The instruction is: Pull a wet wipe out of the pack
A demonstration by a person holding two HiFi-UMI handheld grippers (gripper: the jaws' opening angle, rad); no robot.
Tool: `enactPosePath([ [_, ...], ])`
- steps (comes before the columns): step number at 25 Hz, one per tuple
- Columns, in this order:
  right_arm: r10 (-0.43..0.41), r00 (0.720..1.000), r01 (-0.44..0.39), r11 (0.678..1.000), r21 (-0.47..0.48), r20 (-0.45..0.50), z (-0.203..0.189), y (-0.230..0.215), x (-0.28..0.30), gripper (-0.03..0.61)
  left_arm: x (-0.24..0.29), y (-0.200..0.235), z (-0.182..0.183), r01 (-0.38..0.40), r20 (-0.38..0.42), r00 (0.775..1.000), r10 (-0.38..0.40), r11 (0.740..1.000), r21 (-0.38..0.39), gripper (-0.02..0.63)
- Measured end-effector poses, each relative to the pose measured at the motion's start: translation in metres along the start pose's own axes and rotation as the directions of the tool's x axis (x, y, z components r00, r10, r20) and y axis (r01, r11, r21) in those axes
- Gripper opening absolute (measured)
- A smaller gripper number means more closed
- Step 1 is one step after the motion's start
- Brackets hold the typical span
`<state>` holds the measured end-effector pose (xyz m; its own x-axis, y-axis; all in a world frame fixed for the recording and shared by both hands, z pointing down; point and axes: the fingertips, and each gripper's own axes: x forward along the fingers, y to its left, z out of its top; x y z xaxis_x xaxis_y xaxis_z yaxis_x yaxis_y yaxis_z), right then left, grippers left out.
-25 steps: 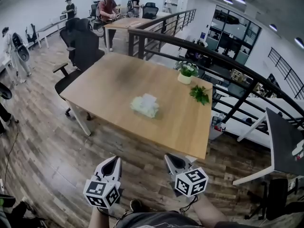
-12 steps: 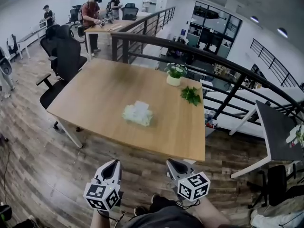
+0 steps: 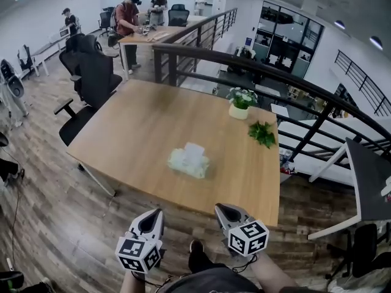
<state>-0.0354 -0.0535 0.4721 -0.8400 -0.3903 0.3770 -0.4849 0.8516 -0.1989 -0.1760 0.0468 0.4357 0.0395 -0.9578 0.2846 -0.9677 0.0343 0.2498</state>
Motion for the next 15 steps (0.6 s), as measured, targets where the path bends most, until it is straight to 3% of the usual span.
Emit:
enactPosePath([
  [10, 0.021, 0.999, -0.022, 1.000, -0.023, -0.025, 0.034, -0.058, 0.072, 0.025, 0.090, 0.027, 0.034, 0.008, -0.028, 1.000, -0.007, 1.000, 0.028, 0.014],
  [15, 0.035, 0.999, -0.035, 0.999, 0.010, -0.032, 0.039, -0.080, 0.100, 0.025, 0.130, 0.038, 0.031, 0.021, -0.065, 0.998, -0.021, 1.000, 0.006, 0.015],
])
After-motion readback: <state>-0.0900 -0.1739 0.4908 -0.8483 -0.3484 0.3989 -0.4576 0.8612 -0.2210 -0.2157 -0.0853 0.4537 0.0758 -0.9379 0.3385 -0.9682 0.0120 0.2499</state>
